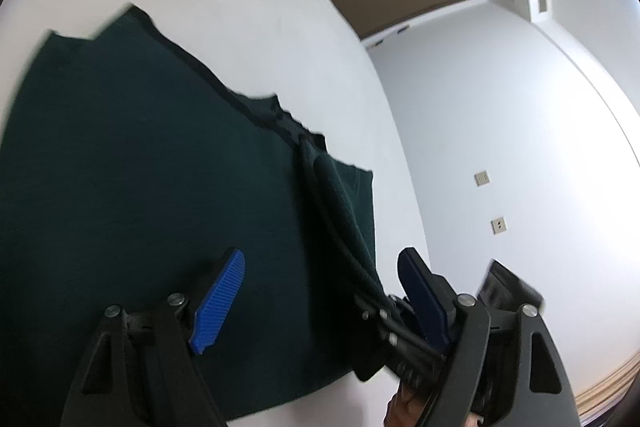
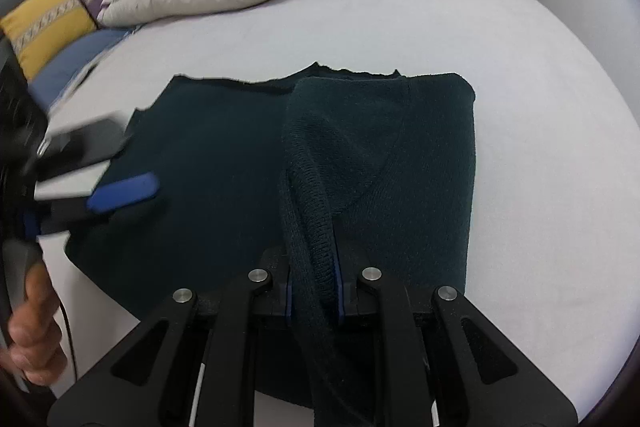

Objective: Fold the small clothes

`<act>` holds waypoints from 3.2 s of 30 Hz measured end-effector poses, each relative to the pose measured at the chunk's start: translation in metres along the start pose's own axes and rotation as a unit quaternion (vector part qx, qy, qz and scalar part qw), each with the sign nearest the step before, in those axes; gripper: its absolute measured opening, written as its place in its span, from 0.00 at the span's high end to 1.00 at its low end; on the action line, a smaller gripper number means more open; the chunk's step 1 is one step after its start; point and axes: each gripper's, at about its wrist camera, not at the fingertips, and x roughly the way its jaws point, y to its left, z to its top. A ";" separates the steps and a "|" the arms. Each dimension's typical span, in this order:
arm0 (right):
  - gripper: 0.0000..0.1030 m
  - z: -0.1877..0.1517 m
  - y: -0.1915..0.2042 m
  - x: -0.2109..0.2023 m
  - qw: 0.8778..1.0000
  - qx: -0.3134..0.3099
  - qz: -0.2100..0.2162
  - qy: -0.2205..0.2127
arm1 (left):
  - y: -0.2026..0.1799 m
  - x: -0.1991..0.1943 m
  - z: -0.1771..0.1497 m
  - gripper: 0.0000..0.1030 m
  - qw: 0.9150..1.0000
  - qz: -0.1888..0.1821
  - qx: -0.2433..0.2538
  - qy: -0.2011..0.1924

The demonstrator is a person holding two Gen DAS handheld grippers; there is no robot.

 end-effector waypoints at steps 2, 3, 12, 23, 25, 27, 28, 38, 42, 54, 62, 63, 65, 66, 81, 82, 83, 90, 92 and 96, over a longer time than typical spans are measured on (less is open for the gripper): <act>0.88 -0.004 -0.001 -0.003 1.000 -0.005 -0.001 -0.009 | -0.005 0.024 0.006 0.19 0.999 0.000 -0.012 0.032; 0.88 -0.007 0.000 -0.006 1.000 -0.010 -0.002 -0.013 | -0.006 0.032 0.008 0.19 0.999 0.004 -0.015 0.042; 0.85 -0.017 0.014 -0.015 0.999 -0.039 -0.003 -0.025 | -0.024 0.089 0.018 0.82 0.993 0.021 -0.003 0.113; 0.58 -0.066 -0.011 -0.088 0.990 0.026 0.104 -0.091 | -0.012 0.077 0.017 0.87 0.994 0.021 -0.006 0.103; 0.57 -0.075 -0.027 -0.097 0.987 0.059 0.108 -0.103 | -0.008 0.068 0.018 0.87 0.995 0.020 -0.006 0.097; 0.57 -0.082 -0.042 -0.099 0.985 0.085 0.102 -0.106 | -0.008 0.053 0.014 0.87 0.996 0.020 -0.004 0.092; 0.57 -0.085 -0.048 -0.100 0.984 0.098 0.102 -0.108 | -0.008 0.048 0.012 0.87 0.996 0.021 -0.003 0.090; 0.56 -0.086 -0.052 -0.066 0.987 0.106 0.091 -0.077 | 0.004 -0.003 0.032 0.87 0.997 0.045 0.019 0.065; 0.56 -0.078 -0.035 -0.049 0.987 0.101 0.100 -0.071 | 0.014 -0.028 0.039 0.87 0.997 0.060 0.019 0.053; 0.55 -0.054 0.037 -0.011 0.993 0.028 0.105 -0.041 | 0.031 -0.060 0.044 0.87 0.995 0.091 0.013 0.042; 0.53 -0.064 0.052 0.001 0.996 0.005 0.089 -0.023 | 0.063 -0.063 0.043 0.85 0.992 0.113 -0.016 0.051; 0.50 -0.065 0.055 0.004 0.996 0.001 0.087 -0.018 | 0.071 -0.061 0.040 0.83 0.992 0.115 -0.027 0.047; 0.48 -0.069 0.060 0.007 0.997 -0.010 0.079 -0.016 | 0.080 -0.069 0.036 0.78 0.992 0.113 -0.044 0.027; 0.46 -0.071 0.062 0.007 0.997 -0.016 0.077 -0.018 | 0.082 -0.073 0.039 0.77 0.992 0.119 -0.042 0.019; 0.42 -0.066 0.047 0.008 0.991 0.020 0.129 -0.018 | 0.006 -0.064 -0.035 0.78 0.963 0.222 0.155 0.007; 0.42 -0.066 0.045 0.007 0.991 0.021 0.132 -0.016 | 0.017 -0.062 -0.037 0.81 0.963 0.226 0.147 0.007; 0.44 -0.064 0.042 0.006 0.991 0.022 0.135 -0.014 | 0.028 -0.068 -0.043 0.90 0.963 0.226 0.144 0.004; 0.47 -0.039 -0.005 -0.012 0.947 0.152 0.280 -0.036 | 0.043 -0.077 -0.052 0.90 0.966 0.209 0.149 -0.012; 0.47 -0.036 -0.005 0.000 0.925 0.168 0.342 -0.010 | 0.044 -0.080 -0.057 0.90 0.969 0.200 0.143 -0.018; 0.53 -0.048 0.004 0.040 0.923 0.156 0.345 0.070 | 0.045 -0.082 -0.061 0.91 0.973 0.182 0.138 -0.022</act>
